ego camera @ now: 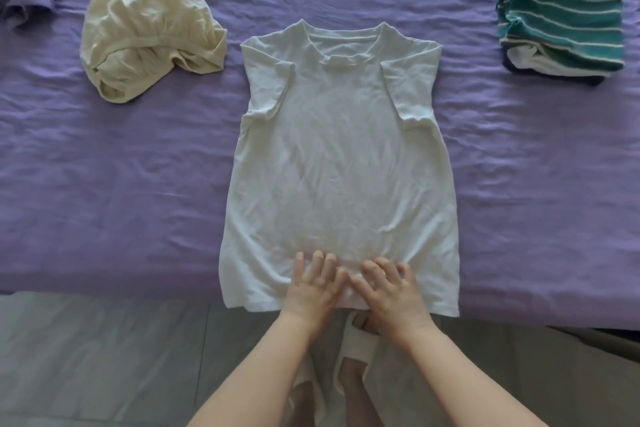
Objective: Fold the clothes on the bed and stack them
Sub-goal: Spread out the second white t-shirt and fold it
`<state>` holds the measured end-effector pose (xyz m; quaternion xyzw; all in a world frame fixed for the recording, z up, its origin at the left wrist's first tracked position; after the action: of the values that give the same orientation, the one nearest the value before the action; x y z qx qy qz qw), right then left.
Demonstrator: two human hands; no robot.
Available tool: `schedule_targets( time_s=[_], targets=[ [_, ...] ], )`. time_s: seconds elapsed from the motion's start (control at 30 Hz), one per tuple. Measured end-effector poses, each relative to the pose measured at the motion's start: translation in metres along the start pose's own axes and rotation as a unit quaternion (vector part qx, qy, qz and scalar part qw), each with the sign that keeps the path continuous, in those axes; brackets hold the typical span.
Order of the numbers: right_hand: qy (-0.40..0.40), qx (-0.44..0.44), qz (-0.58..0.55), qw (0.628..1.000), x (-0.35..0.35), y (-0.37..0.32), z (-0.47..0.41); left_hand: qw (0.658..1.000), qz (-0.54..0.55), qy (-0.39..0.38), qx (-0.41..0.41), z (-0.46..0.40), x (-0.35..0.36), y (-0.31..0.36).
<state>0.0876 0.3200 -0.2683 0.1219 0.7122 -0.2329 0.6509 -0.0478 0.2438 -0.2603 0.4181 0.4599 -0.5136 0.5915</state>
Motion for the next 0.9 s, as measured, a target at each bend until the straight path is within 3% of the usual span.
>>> schedule_targets(
  time_s=[0.07,0.23,0.37,0.47,0.57,0.73,0.9],
  targets=[
    [-0.030,-0.008,-0.004,1.000,-0.006,0.007,-0.002,0.998,-0.014,0.037,0.056,0.001,-0.005,-0.008],
    [-0.079,-0.011,-0.064,0.995,-0.030,0.019,-0.018,0.992,-0.021,0.017,0.127,-0.005,-0.035,-0.028],
    [-0.143,0.094,-0.156,0.973,-0.038,0.038,-0.034,0.988,0.083,-0.127,-0.023,-0.025,-0.057,-0.043],
    [-0.162,0.169,-0.189,0.954,-0.051,0.054,-0.051,0.981,0.081,-0.157,-0.080,-0.040,-0.074,-0.060],
    [-0.167,0.190,-0.174,0.952,-0.065,0.068,-0.075,0.977,0.035,-0.185,-0.103,-0.055,-0.087,-0.075],
    [-0.117,0.190,-0.105,0.969,-0.086,0.092,-0.114,0.968,-0.038,-0.177,-0.175,-0.082,-0.108,-0.100],
    [-0.115,0.209,-0.034,0.970,-0.098,0.108,-0.147,0.958,0.003,-0.091,-0.271,-0.109,-0.122,-0.125]
  ],
)
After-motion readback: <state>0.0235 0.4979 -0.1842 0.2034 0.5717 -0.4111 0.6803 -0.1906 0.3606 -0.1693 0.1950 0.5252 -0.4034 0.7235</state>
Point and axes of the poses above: each hand's wrist, its own z-axis away from the middle knuckle, its own x-axis out of the palm, y = z × x, the point moved 1 cm from there along -z, towards the middle knuckle, and after that the axes turned 11 degrees about y, right-handed, at the moved point
